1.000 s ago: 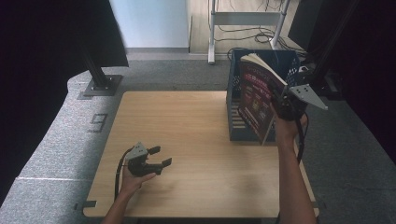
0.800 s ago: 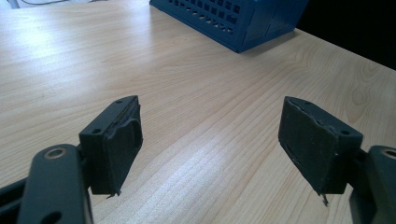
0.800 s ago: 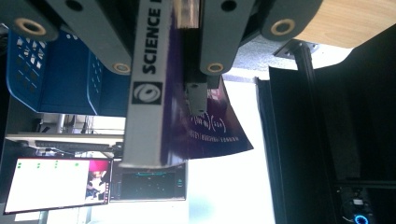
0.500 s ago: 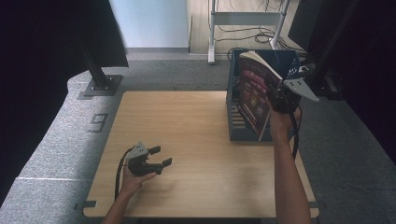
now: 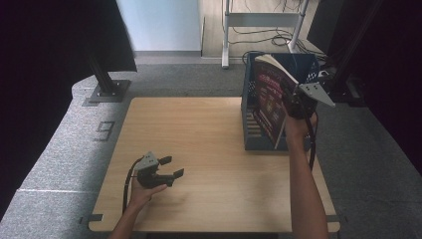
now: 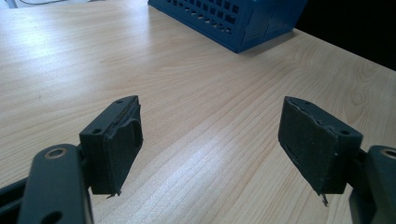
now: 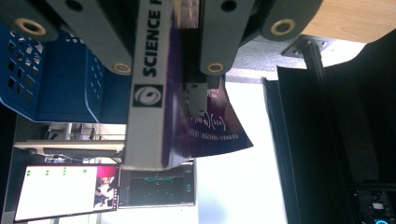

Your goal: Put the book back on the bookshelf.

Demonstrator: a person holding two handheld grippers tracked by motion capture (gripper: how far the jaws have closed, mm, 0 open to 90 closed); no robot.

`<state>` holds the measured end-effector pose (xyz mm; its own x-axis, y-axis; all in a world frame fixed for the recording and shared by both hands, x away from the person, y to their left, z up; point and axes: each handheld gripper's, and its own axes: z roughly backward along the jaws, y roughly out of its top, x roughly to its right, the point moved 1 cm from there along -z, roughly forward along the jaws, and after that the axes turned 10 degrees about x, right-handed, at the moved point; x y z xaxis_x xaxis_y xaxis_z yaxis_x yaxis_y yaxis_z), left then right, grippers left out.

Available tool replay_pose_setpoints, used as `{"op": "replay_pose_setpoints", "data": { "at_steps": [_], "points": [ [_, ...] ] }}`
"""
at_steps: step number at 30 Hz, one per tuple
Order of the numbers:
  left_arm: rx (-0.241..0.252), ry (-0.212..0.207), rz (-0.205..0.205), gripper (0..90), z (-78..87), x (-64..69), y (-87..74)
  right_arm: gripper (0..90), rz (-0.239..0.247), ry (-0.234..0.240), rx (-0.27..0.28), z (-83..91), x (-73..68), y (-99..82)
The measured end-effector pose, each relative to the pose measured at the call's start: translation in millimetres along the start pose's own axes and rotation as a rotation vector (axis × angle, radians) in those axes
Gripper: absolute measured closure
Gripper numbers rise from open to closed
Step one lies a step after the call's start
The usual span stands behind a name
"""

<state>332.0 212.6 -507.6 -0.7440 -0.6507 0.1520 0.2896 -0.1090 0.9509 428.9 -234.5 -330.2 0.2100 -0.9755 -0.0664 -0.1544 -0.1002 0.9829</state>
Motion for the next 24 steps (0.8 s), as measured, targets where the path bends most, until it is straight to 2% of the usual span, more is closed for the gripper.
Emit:
{"op": "replay_pose_setpoints", "data": {
  "at_steps": [15, 24],
  "points": [
    [0.000, -0.002, 0.004, 21.8, -1.0, -0.8, -1.1, 81.9, -0.008, -0.035, 0.019, -17.9, 5.8, -4.8],
    [0.002, -0.003, 0.006, 21.9, 0.3, -2.3, -0.7, 81.8, 0.013, -0.049, 0.008, -34.4, 2.1, -9.7]
  ]
}}
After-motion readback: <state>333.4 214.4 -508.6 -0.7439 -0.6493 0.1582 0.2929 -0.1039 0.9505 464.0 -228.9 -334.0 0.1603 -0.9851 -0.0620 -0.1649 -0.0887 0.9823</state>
